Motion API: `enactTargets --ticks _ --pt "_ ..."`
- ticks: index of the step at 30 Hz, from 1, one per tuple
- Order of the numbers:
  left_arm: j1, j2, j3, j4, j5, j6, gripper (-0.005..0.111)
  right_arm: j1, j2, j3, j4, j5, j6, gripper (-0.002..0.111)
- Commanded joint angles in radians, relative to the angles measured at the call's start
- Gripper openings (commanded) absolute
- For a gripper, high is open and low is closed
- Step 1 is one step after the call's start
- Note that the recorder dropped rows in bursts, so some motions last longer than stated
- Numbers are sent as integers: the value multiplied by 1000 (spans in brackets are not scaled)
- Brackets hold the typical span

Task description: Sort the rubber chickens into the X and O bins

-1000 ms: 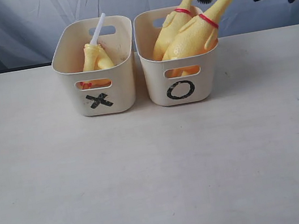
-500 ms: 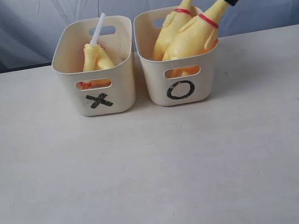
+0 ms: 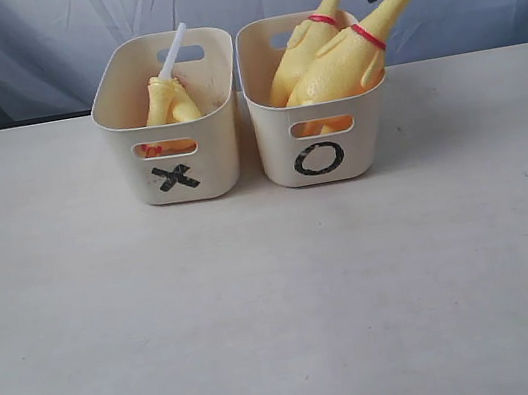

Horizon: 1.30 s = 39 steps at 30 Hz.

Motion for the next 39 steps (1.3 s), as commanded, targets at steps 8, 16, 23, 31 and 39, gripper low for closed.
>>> enactTargets --ticks 8,16,23,31,39 --pt "4 -7 6 1 -9 -4 0 -5 -283 401 125 -292 22 -1" --pt "4 -7 6 1 -9 -4 0 -5 -472 675 211 -609 22 -1" --pt "4 -7 6 1 -9 -4 0 -5 -599 894 246 -866 22 -1" --pt "4 -7 6 1 -9 -4 0 -5 -700 954 327 -787 50 -1" --pt "4 -7 6 1 -9 -4 0 -5 -700 954 325 -786 50 -1"
